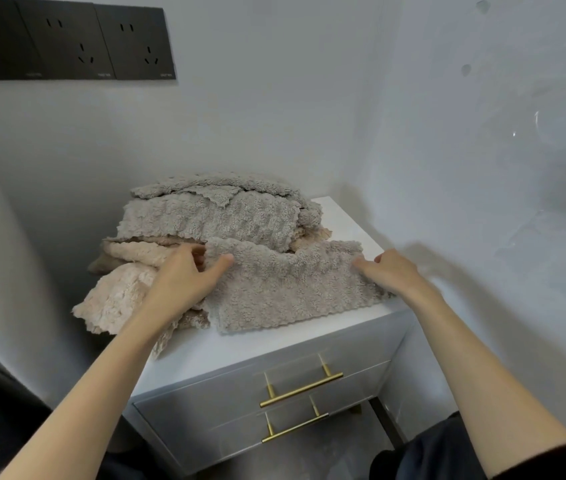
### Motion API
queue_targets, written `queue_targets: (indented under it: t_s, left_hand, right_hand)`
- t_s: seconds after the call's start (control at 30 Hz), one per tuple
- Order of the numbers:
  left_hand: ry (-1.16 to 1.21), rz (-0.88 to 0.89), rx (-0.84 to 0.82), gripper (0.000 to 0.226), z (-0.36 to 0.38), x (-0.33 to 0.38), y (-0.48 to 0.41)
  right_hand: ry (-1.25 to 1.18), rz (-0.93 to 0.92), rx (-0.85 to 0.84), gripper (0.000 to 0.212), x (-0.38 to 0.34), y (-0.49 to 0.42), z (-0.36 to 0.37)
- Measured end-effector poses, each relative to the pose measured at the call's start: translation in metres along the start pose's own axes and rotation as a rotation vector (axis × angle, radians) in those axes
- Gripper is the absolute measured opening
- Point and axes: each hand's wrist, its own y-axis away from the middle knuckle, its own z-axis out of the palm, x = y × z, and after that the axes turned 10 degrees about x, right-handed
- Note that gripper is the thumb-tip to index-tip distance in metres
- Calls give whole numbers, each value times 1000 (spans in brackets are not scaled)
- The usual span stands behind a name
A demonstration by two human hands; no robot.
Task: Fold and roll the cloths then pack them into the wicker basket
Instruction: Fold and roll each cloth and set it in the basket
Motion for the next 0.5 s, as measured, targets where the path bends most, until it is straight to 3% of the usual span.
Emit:
queue_targets:
  t_s: [0.2,0.37,0.43,0.5]
  left_hand:
    - [-104,57,23,34,11,10,-1]
    - [146,-28,19,25,14,27,6]
    - [282,-102,-26,20,19,34,10]
    - [267,-109,-48,26,26,39,15]
  right_hand:
    - [-29,-49,-43,36,0,4,-4]
    - [-210,-20,32,17,12,8,-23]
    - [-196,-25,68,25,21,11,-26]
    - [-133,-27,110,43,29,11,-24]
